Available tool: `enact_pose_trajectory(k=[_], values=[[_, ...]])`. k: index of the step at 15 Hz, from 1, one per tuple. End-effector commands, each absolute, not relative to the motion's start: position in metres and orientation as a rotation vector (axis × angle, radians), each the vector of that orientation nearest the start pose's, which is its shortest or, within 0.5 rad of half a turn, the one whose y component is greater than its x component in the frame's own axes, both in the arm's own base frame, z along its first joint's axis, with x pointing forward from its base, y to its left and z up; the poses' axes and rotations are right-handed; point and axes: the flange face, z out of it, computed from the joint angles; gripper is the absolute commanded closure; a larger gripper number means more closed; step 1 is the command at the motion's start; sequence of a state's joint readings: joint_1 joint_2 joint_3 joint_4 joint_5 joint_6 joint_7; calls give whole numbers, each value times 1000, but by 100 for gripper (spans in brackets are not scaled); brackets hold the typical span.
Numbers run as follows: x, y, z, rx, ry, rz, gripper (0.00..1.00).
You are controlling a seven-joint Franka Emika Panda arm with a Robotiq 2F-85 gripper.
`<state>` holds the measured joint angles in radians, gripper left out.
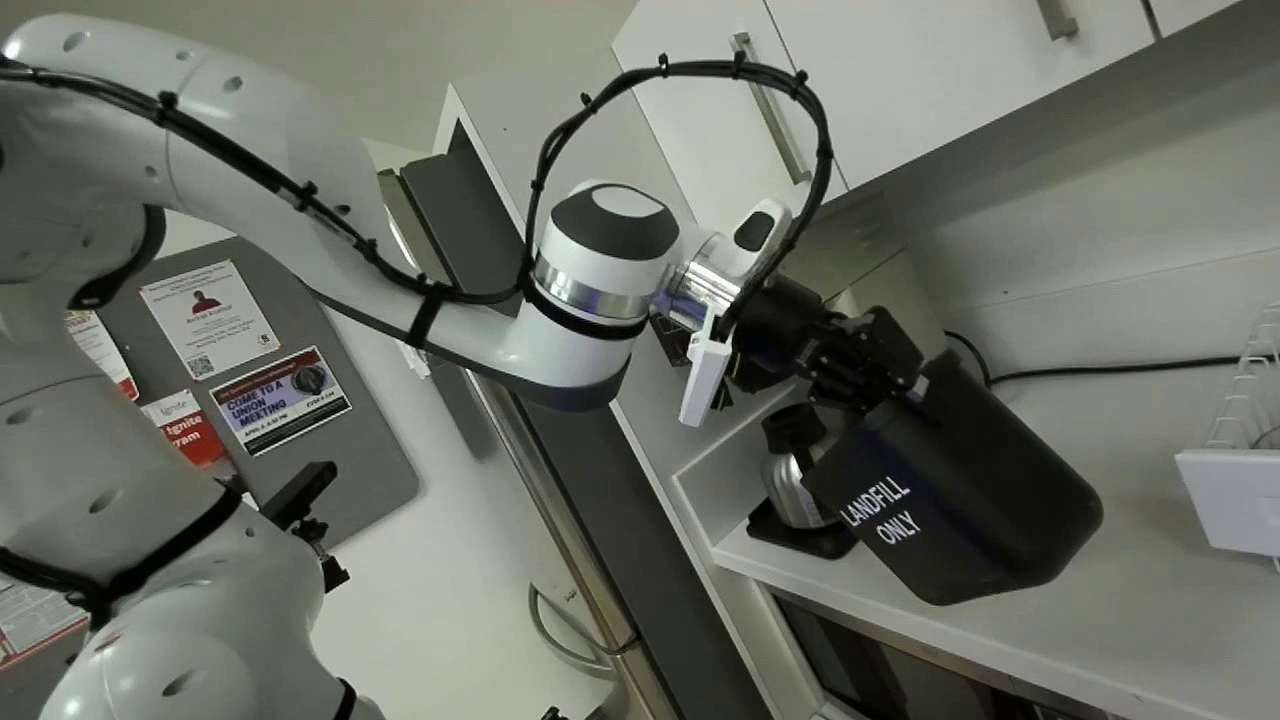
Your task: Pour the contents from black bin onto the countertop
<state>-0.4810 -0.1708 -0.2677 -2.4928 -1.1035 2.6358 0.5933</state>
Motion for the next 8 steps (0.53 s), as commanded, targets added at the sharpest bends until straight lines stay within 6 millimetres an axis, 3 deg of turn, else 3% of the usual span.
enact_pose_trajectory(k=[1,8], values=[[386,-299,372,2294,-502,264,98],[427,-305,337,2102,-464,136,98]])
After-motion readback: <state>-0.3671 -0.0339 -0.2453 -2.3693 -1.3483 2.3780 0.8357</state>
